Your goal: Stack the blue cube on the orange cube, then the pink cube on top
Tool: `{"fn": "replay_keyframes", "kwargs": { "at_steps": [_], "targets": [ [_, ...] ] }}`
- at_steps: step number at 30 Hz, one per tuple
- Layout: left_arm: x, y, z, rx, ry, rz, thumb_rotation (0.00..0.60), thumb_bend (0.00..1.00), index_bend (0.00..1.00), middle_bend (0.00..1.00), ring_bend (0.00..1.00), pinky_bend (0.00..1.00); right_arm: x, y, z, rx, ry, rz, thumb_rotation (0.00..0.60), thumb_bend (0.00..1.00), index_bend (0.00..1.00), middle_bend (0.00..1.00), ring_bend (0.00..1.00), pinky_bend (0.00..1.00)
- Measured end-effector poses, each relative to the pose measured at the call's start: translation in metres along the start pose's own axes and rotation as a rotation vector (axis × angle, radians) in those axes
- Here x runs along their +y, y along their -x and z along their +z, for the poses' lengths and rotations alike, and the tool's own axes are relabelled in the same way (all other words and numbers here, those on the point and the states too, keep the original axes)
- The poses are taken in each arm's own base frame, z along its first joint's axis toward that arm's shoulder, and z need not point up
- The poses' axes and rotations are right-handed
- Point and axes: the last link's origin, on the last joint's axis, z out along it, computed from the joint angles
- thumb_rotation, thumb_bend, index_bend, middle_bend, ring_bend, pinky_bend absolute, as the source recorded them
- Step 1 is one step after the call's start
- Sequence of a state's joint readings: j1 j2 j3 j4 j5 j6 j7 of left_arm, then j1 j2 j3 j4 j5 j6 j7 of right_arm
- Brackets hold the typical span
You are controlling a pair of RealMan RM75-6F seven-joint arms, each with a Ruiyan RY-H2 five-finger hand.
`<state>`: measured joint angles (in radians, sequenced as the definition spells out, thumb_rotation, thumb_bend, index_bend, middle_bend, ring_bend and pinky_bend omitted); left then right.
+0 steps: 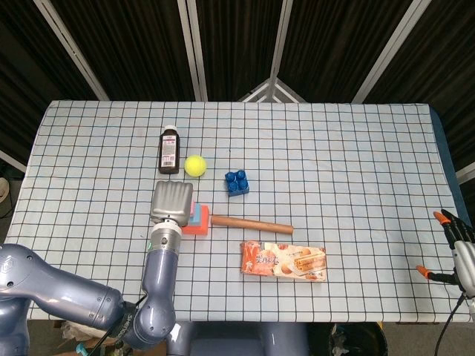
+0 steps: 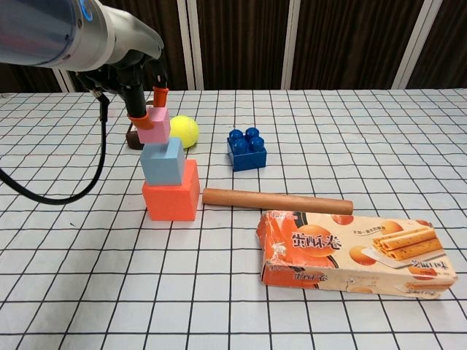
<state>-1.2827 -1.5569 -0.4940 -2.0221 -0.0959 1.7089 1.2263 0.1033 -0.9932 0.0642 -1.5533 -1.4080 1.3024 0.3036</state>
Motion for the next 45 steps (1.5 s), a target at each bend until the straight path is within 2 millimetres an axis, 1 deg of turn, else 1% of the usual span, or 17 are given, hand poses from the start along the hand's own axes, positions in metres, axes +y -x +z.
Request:
{"fn": "replay_keyframes", "kwargs": {
  "at_steps": [8,45],
  "targets": [
    [-0.001,0.004,0.004,0.003,0.002,-0.001,0.600,0.37,0.44,0.90,0.87,0.92,0.000,0.000,0.000,0.000,0.002,-0.003,0.600,0.13,0.00,0.01,0.03,0.10],
    [0.006,0.010,0.005,0.009,0.021,0.020,0.600,0.37,0.44,0.90,0.87,0.92,0.002,-0.001,0.000,0.001,0.008,0.001,0.600,0.13,0.00,0.01,0.03,0.10]
  ]
}}
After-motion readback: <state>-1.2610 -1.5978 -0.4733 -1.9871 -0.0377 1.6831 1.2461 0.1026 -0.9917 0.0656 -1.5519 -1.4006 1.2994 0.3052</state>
